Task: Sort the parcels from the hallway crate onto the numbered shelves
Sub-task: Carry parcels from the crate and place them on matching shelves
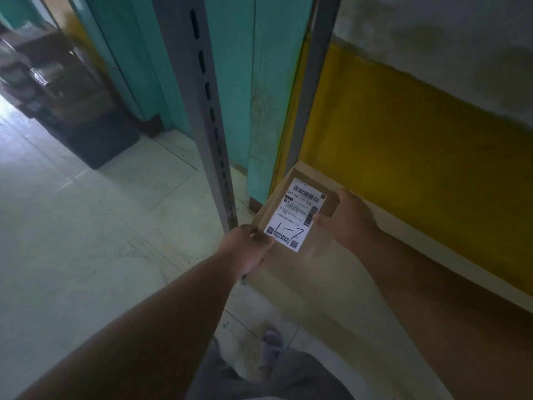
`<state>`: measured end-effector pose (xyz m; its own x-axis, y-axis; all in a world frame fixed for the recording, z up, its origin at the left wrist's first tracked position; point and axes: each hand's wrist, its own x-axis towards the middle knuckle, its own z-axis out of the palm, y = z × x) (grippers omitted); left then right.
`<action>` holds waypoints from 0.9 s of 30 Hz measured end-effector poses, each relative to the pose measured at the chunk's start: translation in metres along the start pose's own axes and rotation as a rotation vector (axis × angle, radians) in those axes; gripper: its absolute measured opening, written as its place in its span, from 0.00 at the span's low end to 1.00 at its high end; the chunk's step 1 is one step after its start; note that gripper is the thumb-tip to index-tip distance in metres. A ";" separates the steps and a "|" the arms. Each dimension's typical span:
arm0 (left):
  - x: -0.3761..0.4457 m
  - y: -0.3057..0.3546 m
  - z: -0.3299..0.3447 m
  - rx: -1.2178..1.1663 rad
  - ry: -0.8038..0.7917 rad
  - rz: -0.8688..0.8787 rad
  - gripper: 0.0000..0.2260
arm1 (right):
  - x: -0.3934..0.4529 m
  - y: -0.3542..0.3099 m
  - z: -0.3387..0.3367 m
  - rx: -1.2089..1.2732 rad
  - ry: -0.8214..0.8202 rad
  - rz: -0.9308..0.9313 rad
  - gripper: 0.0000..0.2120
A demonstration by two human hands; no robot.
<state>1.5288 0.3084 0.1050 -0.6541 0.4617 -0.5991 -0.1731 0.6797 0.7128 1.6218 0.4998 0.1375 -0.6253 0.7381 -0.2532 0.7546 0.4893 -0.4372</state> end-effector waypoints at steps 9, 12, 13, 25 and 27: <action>0.008 -0.001 0.011 -0.006 -0.019 -0.012 0.15 | 0.006 0.000 0.001 -0.171 -0.064 -0.063 0.32; 0.002 0.002 0.010 0.043 0.006 -0.025 0.17 | -0.011 -0.010 -0.005 -0.209 -0.089 -0.083 0.29; -0.001 0.003 0.009 0.078 0.020 -0.030 0.18 | -0.018 -0.014 -0.008 -0.225 -0.079 -0.094 0.28; -0.117 -0.056 -0.086 0.340 0.072 0.241 0.21 | -0.167 -0.114 -0.002 -0.063 -0.089 -0.460 0.22; -0.134 -0.087 -0.127 0.358 0.107 0.238 0.21 | -0.189 -0.147 0.016 -0.043 -0.111 -0.512 0.22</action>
<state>1.5381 0.1153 0.1699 -0.7205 0.5805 -0.3793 0.2452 0.7249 0.6438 1.6260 0.2805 0.2358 -0.9318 0.3469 -0.1067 0.3525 0.7948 -0.4940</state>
